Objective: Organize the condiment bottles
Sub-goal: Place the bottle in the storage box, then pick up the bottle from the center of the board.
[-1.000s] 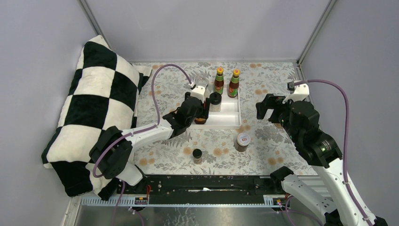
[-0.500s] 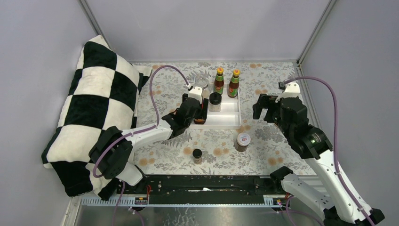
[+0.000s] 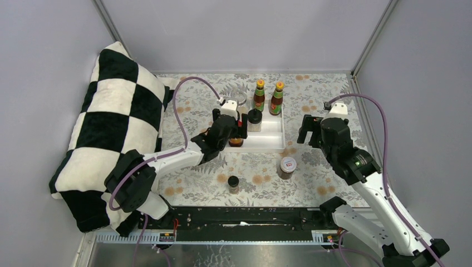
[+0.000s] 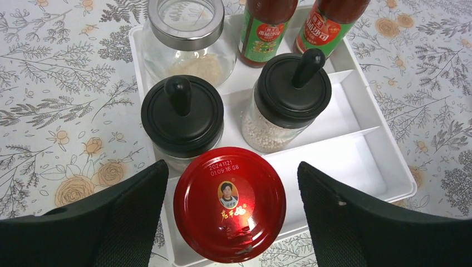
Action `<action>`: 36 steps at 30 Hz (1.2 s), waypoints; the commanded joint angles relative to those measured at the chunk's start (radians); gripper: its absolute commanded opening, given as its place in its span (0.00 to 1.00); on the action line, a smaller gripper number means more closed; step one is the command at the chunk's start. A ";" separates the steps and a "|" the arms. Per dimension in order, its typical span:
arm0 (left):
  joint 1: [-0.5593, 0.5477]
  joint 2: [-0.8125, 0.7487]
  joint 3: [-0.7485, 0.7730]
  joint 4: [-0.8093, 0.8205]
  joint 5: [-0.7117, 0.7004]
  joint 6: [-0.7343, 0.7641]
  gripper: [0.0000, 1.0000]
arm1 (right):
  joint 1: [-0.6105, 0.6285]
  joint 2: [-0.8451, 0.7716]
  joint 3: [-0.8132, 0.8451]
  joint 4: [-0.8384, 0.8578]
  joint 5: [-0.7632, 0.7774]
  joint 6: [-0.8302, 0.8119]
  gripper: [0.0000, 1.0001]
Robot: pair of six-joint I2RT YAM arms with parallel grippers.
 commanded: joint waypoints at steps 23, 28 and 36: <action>0.004 -0.343 0.008 -0.179 -0.004 -0.097 0.99 | -0.095 0.111 -0.163 0.036 0.419 0.234 1.00; 0.003 -0.362 -0.013 -0.174 0.014 -0.103 0.99 | -0.263 0.125 -0.223 0.118 0.327 0.198 1.00; 0.002 -0.371 -0.019 -0.170 0.030 -0.104 0.99 | -0.420 0.219 -0.258 0.231 0.151 0.175 1.00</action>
